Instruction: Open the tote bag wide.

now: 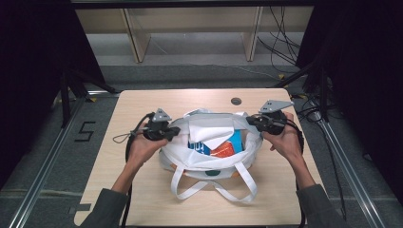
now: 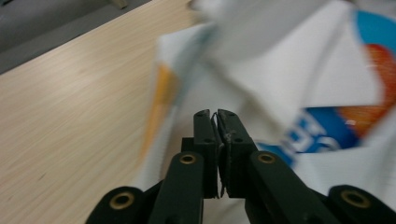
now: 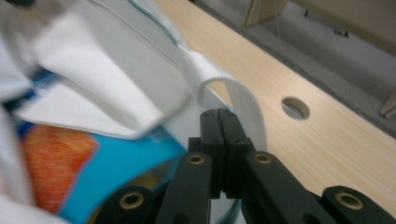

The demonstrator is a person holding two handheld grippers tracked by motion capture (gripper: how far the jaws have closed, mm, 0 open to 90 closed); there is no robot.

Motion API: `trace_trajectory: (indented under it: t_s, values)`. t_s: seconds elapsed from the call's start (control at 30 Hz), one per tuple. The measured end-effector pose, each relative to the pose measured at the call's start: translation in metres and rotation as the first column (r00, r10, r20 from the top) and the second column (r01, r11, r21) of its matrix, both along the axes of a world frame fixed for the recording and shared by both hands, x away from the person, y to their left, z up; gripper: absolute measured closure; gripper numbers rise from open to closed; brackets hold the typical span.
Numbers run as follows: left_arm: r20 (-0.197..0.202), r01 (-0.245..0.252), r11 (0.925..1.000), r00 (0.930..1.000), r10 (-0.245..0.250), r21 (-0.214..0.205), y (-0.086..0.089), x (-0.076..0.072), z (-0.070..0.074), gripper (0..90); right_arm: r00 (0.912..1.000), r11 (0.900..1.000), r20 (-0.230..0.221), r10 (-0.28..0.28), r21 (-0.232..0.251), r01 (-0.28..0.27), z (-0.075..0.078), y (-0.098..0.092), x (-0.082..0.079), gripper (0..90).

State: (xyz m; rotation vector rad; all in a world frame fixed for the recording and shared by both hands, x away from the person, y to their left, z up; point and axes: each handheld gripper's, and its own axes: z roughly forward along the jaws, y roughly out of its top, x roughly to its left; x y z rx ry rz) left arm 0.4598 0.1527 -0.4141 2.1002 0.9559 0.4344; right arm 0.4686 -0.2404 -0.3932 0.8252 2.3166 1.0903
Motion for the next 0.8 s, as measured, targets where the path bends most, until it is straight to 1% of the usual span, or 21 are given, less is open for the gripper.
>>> trace_trajectory:
  t_s: [0.03, 0.07, 0.1, 0.13, 0.17, 0.2, 0.23, 0.3, 0.33, 0.37, 0.4, 0.47, 0.5, 0.57, 0.6, 0.63, 0.67, 0.7, 0.73, 0.77, 0.8]
  values:
    - [-0.016, -0.007, 0.9996, 0.9999, 0.007, 0.028, 0.005, 0.005, -0.004, 87.7, 0.9998, 0.9998, -0.018, -0.013, -0.017, 0.013, -0.008, -0.002, 0.007, 90.0]
    - [-0.016, -0.007, 0.9996, 0.9999, 0.007, 0.028, 0.005, 0.005, -0.004, 88.7, 0.9990, 0.9993, -0.037, -0.026, -0.027, 0.026, -0.014, -0.003, 0.012, 90.0]
    - [-0.070, -0.032, 0.9983, 0.9969, 0.036, 0.048, 0.014, 0.014, -0.022, 89.1, 0.9945, 0.9989, -0.095, -0.045, -0.019, 0.044, -0.024, -0.004, 0.018, 90.0]
    - [-0.084, -0.044, 0.9984, 0.9954, 0.046, 0.036, 0.015, 0.015, -0.031, 89.2, 0.9927, 0.9984, -0.107, -0.056, -0.014, 0.054, -0.034, -0.005, 0.022, 90.0]
    - [-0.087, -0.044, 0.9985, 0.9951, 0.047, 0.034, 0.016, 0.015, -0.036, 89.3, 0.9904, 0.9979, -0.122, -0.065, -0.009, 0.064, -0.044, -0.004, 0.026, 90.0]
    - [-0.084, -0.048, 0.9988, 0.9953, 0.048, 0.010, 0.017, 0.015, -0.040, 89.5, 0.9853, 0.9979, -0.158, -0.065, -0.015, 0.063, -0.051, -0.003, 0.028, 90.0]
    - [-0.095, -0.041, 0.9990, 0.9947, 0.040, -0.014, 0.020, 0.015, -0.041, 89.5, 0.9840, 0.9973, -0.163, -0.073, -0.008, 0.073, -0.060, -0.002, 0.031, 90.0]
    - [-0.103, -0.045, 0.9987, 0.9938, 0.042, -0.026, 0.021, 0.015, -0.043, 89.6, 0.9762, 0.9969, -0.203, -0.076, 0.006, 0.079, -0.076, -0.002, 0.034, 90.0]
    - [-0.103, -0.045, 0.9987, 0.9938, 0.042, -0.026, 0.021, 0.015, -0.043, 89.6, 0.9762, 0.9969, -0.203, -0.076, 0.006, 0.079, -0.076, -0.002, 0.034, 90.0]
    - [-0.086, -0.043, 0.9991, 0.9954, 0.043, -0.003, 0.021, 0.015, -0.044, 89.6, 0.9784, 0.9967, -0.192, -0.076, 0.013, 0.080, -0.088, -0.001, 0.037, 90.0]
    - [-0.087, -0.050, 0.9988, 0.9949, 0.050, -0.001, 0.021, 0.015, -0.045, 89.7, 0.9783, 0.9971, -0.193, -0.075, -0.001, 0.076, -0.090, 0.000, 0.036, 90.0]
    - [-0.096, -0.053, 0.9985, 0.9939, 0.054, 0.010, 0.020, 0.015, -0.042, 89.6, 0.9786, 0.9968, -0.190, -0.079, -0.013, 0.078, -0.088, 0.002, 0.033, 90.0]
    - [-0.103, -0.060, 0.9982, 0.9929, 0.060, 0.005, 0.020, 0.014, -0.040, 89.6, 0.9785, 0.9966, -0.190, -0.081, -0.029, 0.077, -0.083, 0.000, 0.031, 90.0]
    - [-0.106, -0.058, 0.9983, 0.9928, 0.057, -0.004, 0.020, 0.014, -0.037, 88.3, 0.9797, 0.9960, -0.179, -0.090, -0.018, 0.088, -0.065, -0.003, 0.022, 90.0]
    - [-0.100, -0.046, 0.9972, 0.9941, 0.040, -0.058, 0.019, 0.010, -0.028, 87.4, 0.9857, 0.9964, -0.146, -0.084, -0.001, 0.085, -0.057, -0.004, 0.019, 90.0]
    - [-0.093, -0.044, 0.9959, 0.9950, 0.037, -0.079, 0.017, 0.008, -0.025, 86.8, 0.9890, 0.9968, -0.126, -0.077, 0.010, 0.079, -0.046, -0.006, 0.014, 90.0]
    - [-0.093, -0.044, 0.9959, 0.9950, 0.037, -0.079, 0.017, 0.008, -0.025, 86.9, 0.9890, 0.9968, -0.126, -0.077, 0.010, 0.079, -0.046, -0.006, 0.014, 90.0]
    - [-0.061, 0.005, 0.9927, 0.9980, -0.013, -0.121, 0.007, 0.001, -0.010, 86.8, 0.9960, 0.9970, -0.073, -0.052, 0.054, 0.056, -0.024, -0.004, 0.004, 90.0]
    - [-0.052, 0.030, 0.9897, 0.9979, -0.037, -0.140, 0.000, -0.002, -0.004, 86.8, 0.9980, 0.9980, -0.057, -0.028, 0.055, 0.031, -0.015, -0.001, -0.002, 90.0]
    - [-0.052, 0.030, 0.9897, 0.9979, -0.037, -0.140, 0.000, -0.002, -0.004, 86.6, 0.9980, 0.9980, -0.057, -0.028, 0.055, 0.031, -0.015, -0.001, -0.002, 90.0]
    - [-0.040, 0.102, 0.9859, 0.9934, -0.108, -0.133, -0.017, -0.007, 0.005, 86.3, 0.9993, 0.9975, -0.024, 0.029, 0.065, -0.028, -0.004, 0.011, -0.015, 90.0]
